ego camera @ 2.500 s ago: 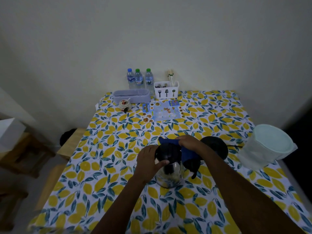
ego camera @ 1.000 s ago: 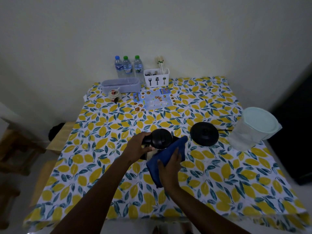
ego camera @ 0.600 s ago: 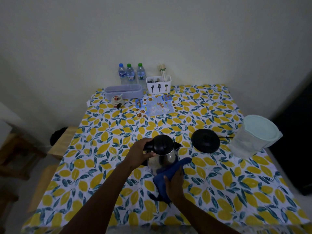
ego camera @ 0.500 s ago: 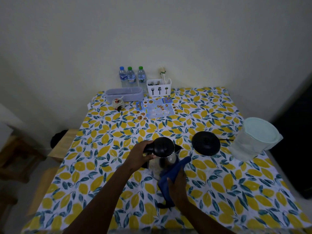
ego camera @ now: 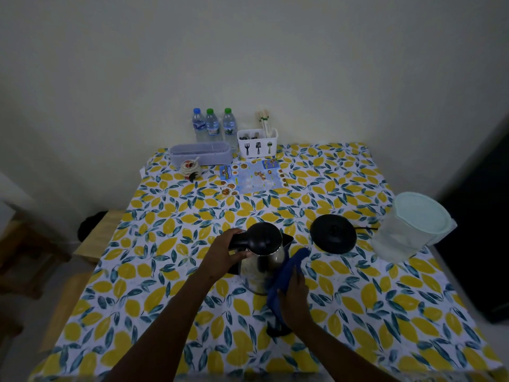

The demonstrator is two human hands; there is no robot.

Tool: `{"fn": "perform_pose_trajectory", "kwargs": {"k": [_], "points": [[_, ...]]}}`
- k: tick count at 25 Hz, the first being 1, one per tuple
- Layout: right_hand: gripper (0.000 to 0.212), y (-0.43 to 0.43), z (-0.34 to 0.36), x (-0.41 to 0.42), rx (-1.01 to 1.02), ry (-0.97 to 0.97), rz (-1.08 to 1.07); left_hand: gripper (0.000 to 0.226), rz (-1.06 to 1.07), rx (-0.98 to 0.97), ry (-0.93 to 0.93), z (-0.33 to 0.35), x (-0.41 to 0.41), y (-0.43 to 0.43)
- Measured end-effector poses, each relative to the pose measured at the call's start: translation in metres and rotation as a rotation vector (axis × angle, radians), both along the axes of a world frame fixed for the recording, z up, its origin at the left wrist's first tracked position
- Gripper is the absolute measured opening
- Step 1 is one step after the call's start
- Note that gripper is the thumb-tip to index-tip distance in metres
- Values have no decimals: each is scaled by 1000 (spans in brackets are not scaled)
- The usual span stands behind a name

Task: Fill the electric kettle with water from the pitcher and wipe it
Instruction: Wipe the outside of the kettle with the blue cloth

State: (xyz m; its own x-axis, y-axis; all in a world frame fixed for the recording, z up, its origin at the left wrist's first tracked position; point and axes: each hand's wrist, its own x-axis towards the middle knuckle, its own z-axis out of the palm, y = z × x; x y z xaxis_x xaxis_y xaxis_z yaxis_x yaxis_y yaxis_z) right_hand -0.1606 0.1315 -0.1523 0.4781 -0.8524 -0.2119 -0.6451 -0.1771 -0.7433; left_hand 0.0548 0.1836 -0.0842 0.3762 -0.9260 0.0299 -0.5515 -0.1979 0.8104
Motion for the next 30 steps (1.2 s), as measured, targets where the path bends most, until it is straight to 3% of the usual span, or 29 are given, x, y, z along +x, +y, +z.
{"fn": "perform_pose_trajectory", "kwargs": {"k": [2, 12, 16, 20, 25, 28, 30], "points": [[73, -6, 1, -8, -49, 91, 15, 67, 49, -4, 28, -3, 0, 1], [73, -25, -2, -14, -225, 217, 142, 39, 165, 16, 152, 0, 1, -12], [80, -47, 0, -15, -271, 322, 180, 56, 247, -55, 127, 2, 3, -31], [81, -65, -4, -13, -283, 437, 250, 27, 290, -115, 163, 9, 11, -54], [75, -83, -8, -3, -304, 627, 392, 44, 320, -77, 82, -5, 28, -74], [78, -91, -23, 4, -237, 709, 459, 42, 319, -55, 50, -6, 27, -72], [85, -90, -35, 9, -212, 713, 460, 56, 341, -52, 47, -16, 23, -63]]}}
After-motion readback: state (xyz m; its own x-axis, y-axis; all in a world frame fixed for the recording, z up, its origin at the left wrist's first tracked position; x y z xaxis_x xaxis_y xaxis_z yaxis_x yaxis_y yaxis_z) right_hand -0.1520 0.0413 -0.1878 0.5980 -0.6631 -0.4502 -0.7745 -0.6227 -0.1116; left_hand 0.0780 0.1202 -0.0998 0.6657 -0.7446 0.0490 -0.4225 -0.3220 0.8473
